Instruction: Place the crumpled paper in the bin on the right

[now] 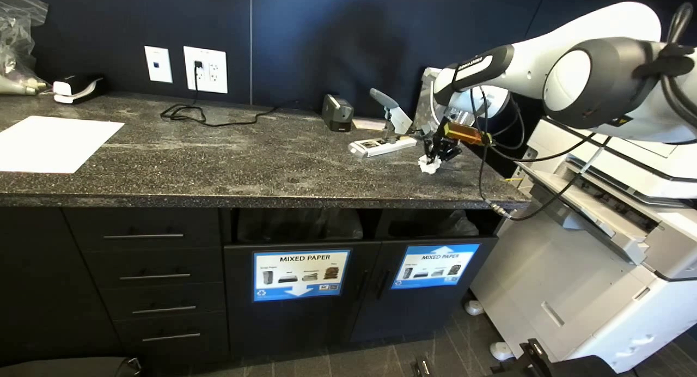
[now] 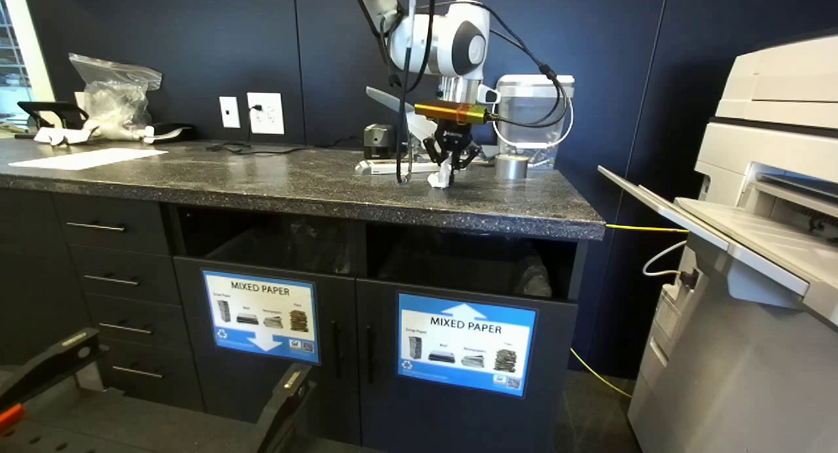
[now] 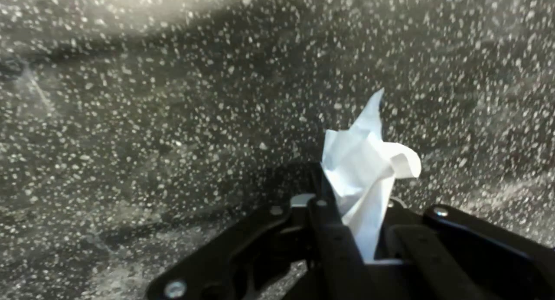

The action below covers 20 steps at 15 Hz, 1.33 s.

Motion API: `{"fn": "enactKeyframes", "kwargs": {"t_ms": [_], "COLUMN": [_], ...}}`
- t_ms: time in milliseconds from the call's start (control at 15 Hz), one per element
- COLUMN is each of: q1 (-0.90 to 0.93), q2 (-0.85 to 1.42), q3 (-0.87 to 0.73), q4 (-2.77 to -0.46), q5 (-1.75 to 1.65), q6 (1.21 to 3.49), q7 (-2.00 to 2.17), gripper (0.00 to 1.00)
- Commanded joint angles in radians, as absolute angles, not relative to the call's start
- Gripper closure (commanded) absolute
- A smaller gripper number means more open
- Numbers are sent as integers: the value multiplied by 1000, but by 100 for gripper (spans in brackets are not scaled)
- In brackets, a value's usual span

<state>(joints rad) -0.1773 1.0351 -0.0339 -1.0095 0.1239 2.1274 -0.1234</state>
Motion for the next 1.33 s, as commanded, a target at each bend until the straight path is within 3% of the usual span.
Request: {"fn": "enactKeyframes", "kwargs": {"t_ms": [0,667,1267], "q1": [-168,-119,-94], "q2": [891,619,410], "q3": [-25,-35,-57], "q4": [-1244,-1690,-2147], "q5": [56,-147,-169], "q6": [2126,2194,2693], "q7": [-252,-349,-192], "gripper": [85,85,85]}}
